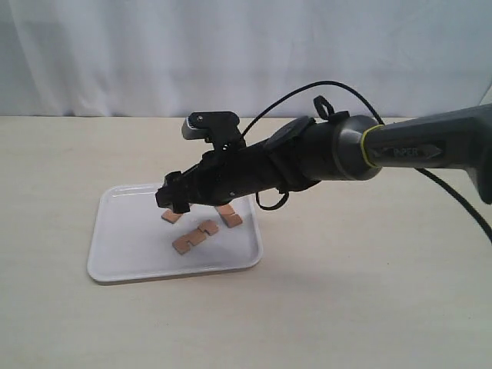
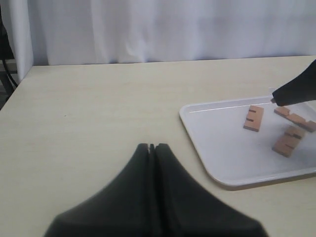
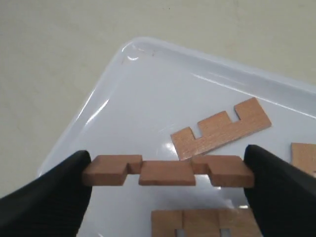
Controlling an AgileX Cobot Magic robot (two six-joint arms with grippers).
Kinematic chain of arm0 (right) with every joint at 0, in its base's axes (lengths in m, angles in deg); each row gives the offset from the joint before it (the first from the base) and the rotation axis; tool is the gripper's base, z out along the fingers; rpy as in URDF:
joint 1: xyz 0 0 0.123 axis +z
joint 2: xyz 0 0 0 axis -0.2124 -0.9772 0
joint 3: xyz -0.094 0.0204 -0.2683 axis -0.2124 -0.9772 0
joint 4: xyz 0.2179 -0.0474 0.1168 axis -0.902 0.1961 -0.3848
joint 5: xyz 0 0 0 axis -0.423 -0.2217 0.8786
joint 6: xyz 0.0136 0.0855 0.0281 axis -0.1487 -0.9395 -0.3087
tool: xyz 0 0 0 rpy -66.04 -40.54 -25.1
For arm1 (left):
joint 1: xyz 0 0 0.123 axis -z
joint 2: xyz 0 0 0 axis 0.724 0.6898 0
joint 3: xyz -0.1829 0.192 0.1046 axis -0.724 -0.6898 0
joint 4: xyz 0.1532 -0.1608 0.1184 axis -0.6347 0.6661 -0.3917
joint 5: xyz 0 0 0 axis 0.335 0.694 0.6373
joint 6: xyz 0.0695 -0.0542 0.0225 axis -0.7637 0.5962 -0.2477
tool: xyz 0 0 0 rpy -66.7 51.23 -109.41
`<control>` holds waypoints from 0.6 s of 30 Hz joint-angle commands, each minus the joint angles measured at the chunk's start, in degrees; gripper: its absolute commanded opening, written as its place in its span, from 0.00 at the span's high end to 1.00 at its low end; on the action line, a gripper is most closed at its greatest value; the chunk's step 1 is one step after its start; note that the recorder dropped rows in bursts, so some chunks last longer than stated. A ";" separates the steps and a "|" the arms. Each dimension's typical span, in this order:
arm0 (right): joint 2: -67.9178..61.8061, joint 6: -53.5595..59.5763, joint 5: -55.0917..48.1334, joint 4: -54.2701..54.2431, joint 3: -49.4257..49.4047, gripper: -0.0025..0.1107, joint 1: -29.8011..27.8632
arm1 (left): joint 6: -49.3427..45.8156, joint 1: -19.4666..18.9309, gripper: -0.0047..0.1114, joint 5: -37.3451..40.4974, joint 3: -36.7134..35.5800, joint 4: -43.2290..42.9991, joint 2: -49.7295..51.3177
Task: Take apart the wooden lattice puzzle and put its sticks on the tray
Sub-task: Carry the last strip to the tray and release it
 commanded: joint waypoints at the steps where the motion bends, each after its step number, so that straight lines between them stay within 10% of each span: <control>1: -0.06 -0.83 -0.22 1.24 0.83 0.11 0.10 | -0.06 -0.10 0.96 -0.97 -0.10 0.02 -0.03; 14: 4.76 -17.28 -7.27 18.21 0.83 0.06 -0.01 | -0.06 -0.10 0.96 -0.97 -0.10 0.02 -0.03; 16: 6.82 -28.09 -7.27 31.07 0.83 0.20 -0.01 | -0.06 -0.10 0.96 -0.97 -0.10 0.02 -0.03; 18: 9.54 -43.38 -9.48 47.46 0.83 0.60 -0.01 | -0.06 -0.10 0.96 -0.97 -0.10 0.02 -0.03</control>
